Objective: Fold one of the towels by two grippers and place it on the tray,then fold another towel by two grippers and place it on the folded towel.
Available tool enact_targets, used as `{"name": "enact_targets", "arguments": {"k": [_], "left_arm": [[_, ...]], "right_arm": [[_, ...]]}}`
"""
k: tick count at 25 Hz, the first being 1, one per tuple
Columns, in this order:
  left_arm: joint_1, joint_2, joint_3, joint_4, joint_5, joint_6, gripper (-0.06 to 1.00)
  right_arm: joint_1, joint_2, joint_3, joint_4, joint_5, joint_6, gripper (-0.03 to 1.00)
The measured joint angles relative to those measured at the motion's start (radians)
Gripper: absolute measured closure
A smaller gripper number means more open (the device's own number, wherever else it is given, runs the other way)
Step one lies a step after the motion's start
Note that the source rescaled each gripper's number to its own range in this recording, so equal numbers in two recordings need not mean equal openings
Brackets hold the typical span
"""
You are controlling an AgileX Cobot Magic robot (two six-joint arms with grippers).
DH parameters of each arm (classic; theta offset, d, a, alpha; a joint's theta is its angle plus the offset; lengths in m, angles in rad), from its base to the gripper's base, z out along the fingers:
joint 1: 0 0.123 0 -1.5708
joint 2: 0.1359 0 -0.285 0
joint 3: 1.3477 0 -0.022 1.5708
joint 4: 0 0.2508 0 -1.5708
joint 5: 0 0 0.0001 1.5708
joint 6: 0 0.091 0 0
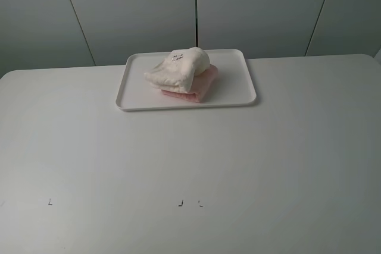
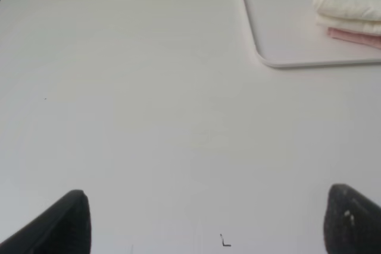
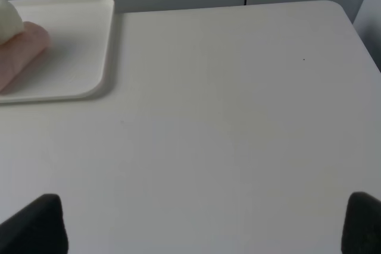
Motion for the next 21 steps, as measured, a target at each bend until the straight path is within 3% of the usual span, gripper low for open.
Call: {"name": "enact_targets", "arguments": {"k": [21], "left_arm": [[0.000,0.000,0.000,0.000,-0.002,0.005,-0.06]], "right_arm": [[0.000,0.000,0.000,0.000,0.000,0.000,-0.03]]}}
